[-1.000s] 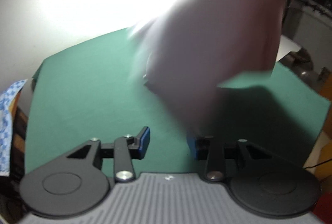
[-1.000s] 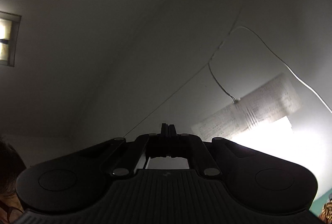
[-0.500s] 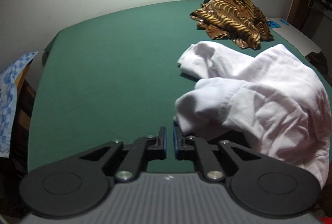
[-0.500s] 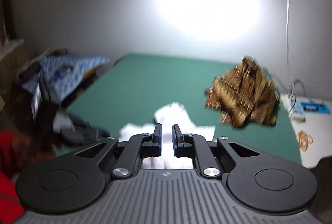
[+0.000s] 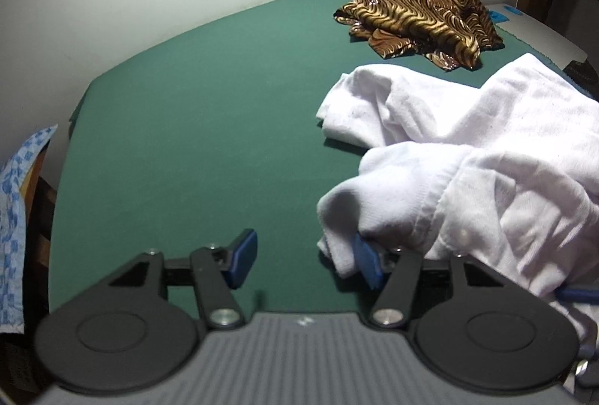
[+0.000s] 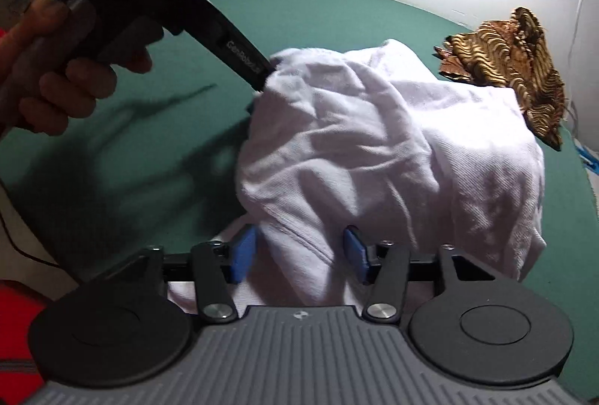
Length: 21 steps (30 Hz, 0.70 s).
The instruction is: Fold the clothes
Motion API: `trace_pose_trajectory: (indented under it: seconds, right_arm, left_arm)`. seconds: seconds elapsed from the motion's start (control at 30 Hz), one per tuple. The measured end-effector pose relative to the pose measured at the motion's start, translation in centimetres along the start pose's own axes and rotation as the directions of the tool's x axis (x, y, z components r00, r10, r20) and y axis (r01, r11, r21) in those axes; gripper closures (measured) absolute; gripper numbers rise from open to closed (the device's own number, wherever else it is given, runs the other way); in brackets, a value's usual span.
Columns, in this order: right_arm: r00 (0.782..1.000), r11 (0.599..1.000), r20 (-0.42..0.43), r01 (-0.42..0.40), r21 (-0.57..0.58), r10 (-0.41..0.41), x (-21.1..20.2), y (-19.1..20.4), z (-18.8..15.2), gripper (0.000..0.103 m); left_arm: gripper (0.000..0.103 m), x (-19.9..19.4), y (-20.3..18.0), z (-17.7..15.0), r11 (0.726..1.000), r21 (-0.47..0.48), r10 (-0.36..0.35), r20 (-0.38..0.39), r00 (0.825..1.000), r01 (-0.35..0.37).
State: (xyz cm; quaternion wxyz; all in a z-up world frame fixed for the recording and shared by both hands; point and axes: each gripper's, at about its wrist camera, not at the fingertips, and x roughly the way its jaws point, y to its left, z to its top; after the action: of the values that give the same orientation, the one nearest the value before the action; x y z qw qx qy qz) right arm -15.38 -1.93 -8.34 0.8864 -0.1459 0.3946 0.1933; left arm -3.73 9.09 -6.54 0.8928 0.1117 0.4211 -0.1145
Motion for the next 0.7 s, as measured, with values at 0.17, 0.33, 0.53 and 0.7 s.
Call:
trace_pose_trajectory:
  seconds: [0.17,0.33,0.53,0.7]
  right_arm:
    - [0.991,0.962,0.125,0.02,0.274,-0.056,-3.1,-6.8,0.4,0.101]
    - [0.925,0.897,0.352,-0.031,0.441,-0.142,-9.2,-14.3,2.6,0.101]
    - [0.85,0.848,0.505,-0.152,0.508,-0.15,-12.1,-19.8,4.3,0.1]
    - [0.808,0.814,0.586,-0.303,0.496,-0.057,-12.1,-22.7,5.5,0.1]
  left_arm:
    - [0.094,-0.7,0.2,0.5,0.999,-0.04,0.01,0.001,1.0,-0.01]
    - [0.051,-3.6,0.1,-0.3,0.998,-0.056,-0.006,0.051,0.999,0.009]
    - [0.048,-5.0,-4.9,-1.6,0.999,0.029,-0.029,0.073,0.997,0.027]
    - [0.044,-3.2,-9.8,-1.1,0.997,0.073,0.024,0.081,0.996,-0.03]
